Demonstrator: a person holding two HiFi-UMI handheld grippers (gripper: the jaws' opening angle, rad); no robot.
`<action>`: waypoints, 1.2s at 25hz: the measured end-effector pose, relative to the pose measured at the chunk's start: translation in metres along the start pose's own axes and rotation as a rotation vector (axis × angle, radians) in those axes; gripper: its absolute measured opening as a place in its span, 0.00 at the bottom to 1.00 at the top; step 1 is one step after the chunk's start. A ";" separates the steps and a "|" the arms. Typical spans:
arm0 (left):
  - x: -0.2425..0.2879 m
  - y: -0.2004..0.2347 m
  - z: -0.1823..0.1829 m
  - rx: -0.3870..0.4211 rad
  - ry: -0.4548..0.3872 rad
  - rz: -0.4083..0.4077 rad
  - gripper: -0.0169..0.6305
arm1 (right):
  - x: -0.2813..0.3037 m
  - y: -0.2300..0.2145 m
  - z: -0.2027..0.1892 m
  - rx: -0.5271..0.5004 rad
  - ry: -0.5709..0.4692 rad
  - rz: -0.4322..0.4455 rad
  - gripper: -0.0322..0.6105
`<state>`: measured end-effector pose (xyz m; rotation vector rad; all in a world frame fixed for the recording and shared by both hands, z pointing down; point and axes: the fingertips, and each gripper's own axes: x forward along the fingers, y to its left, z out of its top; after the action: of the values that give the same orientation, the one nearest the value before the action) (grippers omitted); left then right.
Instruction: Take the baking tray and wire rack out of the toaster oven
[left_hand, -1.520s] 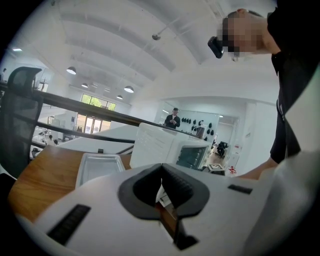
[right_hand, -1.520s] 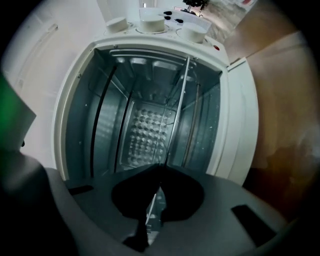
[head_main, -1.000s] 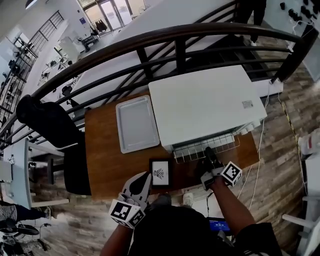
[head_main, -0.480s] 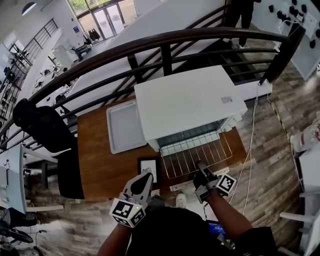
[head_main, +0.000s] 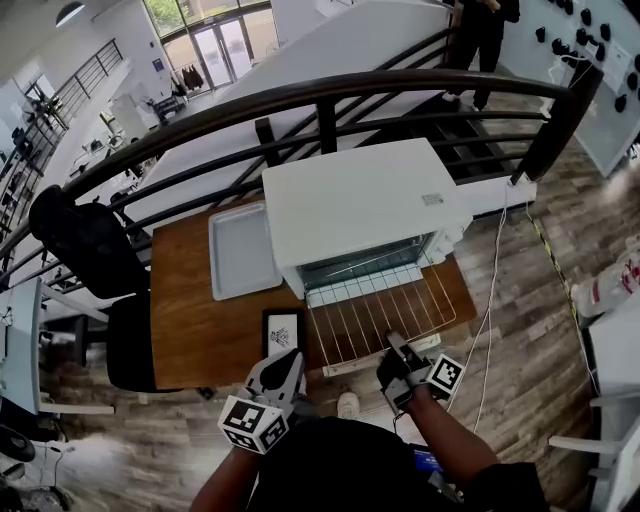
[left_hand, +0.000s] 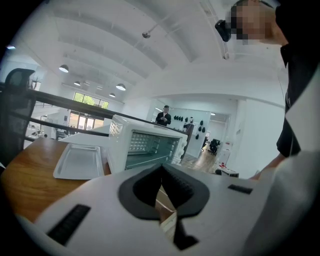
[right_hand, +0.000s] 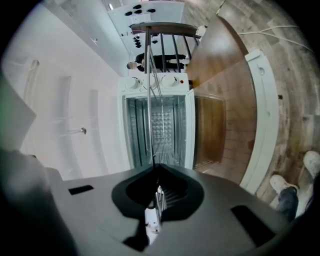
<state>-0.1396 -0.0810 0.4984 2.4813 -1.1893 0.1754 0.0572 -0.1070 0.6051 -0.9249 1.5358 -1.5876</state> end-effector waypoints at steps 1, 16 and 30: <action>-0.001 -0.002 -0.001 -0.003 0.000 0.002 0.05 | -0.007 0.001 -0.001 -0.005 0.011 0.012 0.04; -0.003 0.012 -0.006 0.048 0.028 0.009 0.11 | -0.063 0.040 -0.039 -0.149 0.182 0.093 0.04; -0.037 0.092 -0.038 0.019 0.191 -0.178 0.51 | -0.055 0.069 -0.159 -0.234 0.231 0.145 0.04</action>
<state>-0.2323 -0.0922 0.5498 2.5063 -0.8885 0.3666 -0.0550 0.0156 0.5310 -0.7515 1.9375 -1.4727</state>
